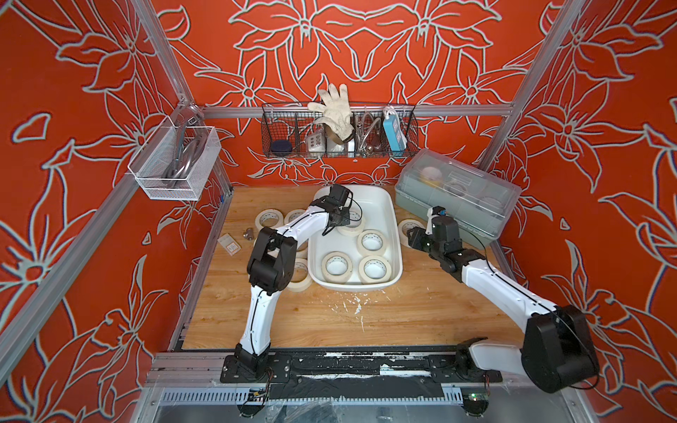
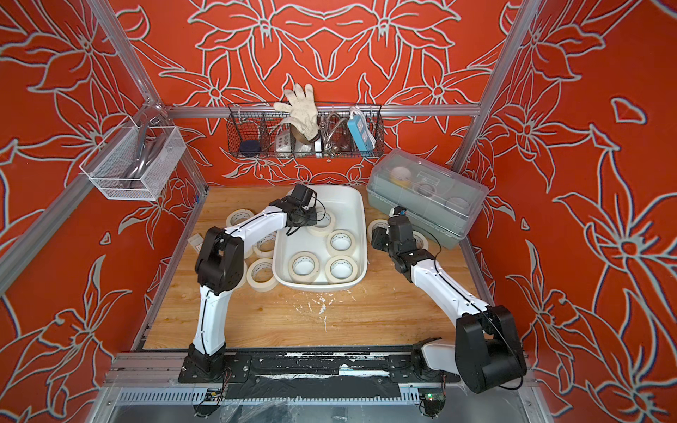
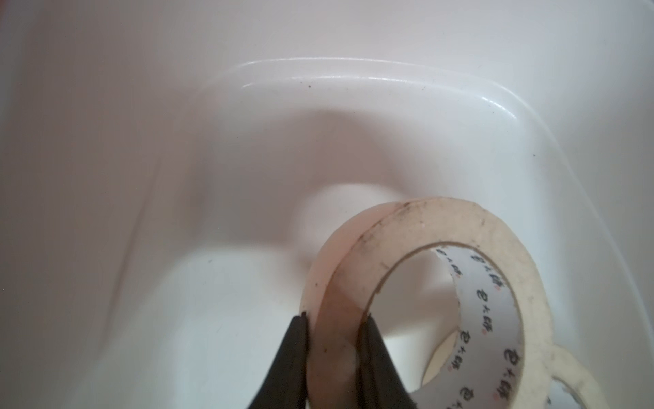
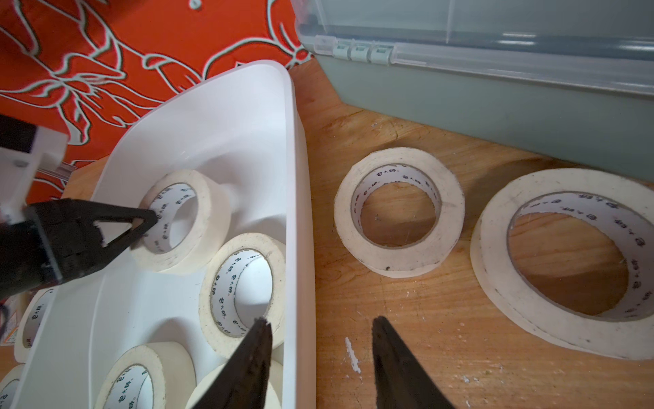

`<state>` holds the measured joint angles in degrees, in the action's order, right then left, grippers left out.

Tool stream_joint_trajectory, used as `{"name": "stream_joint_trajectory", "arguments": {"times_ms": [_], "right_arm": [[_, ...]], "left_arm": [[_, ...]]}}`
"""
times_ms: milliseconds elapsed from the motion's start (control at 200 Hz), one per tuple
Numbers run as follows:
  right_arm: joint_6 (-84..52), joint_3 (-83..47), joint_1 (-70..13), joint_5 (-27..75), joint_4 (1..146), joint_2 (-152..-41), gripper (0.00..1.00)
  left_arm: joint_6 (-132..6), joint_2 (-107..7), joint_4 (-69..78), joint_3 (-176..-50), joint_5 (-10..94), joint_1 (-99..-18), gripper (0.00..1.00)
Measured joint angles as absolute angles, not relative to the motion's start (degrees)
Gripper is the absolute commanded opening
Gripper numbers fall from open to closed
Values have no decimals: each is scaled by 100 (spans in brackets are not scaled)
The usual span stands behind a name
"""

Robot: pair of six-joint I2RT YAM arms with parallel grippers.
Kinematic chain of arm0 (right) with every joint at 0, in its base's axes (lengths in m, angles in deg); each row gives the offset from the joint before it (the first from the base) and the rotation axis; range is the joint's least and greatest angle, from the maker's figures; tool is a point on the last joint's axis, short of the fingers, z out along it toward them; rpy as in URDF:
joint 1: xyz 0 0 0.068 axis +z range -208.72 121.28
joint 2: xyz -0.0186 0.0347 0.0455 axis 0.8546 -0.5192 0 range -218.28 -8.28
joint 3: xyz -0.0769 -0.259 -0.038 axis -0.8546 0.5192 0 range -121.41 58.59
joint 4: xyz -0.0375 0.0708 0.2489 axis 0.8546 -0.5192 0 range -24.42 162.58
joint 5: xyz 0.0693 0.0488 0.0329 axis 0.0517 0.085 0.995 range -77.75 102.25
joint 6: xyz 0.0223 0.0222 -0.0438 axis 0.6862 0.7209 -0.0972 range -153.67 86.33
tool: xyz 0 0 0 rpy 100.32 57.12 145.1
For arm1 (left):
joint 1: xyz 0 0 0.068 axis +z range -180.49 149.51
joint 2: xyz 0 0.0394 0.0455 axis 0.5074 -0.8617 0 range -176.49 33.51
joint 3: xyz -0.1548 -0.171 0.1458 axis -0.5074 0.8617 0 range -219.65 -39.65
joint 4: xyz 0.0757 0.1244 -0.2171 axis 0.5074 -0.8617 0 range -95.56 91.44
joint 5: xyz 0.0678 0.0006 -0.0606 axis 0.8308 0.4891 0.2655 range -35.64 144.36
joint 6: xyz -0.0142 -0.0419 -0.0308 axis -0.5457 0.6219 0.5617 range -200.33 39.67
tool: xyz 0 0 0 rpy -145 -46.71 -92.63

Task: Take out the art tape in the storage box
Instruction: Pick up the art tape from the storage box.

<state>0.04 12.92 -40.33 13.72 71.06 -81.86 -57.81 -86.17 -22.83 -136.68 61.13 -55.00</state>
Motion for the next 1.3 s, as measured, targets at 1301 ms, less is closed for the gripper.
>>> {"name": "stream_joint_trajectory", "arguments": {"times_ms": [1301], "right_arm": [[-547,-1709,-1606,990,5112,-10147,64]], "left_arm": [[-6400,-5430,-239,-9939,6589,-6171,8]]}}
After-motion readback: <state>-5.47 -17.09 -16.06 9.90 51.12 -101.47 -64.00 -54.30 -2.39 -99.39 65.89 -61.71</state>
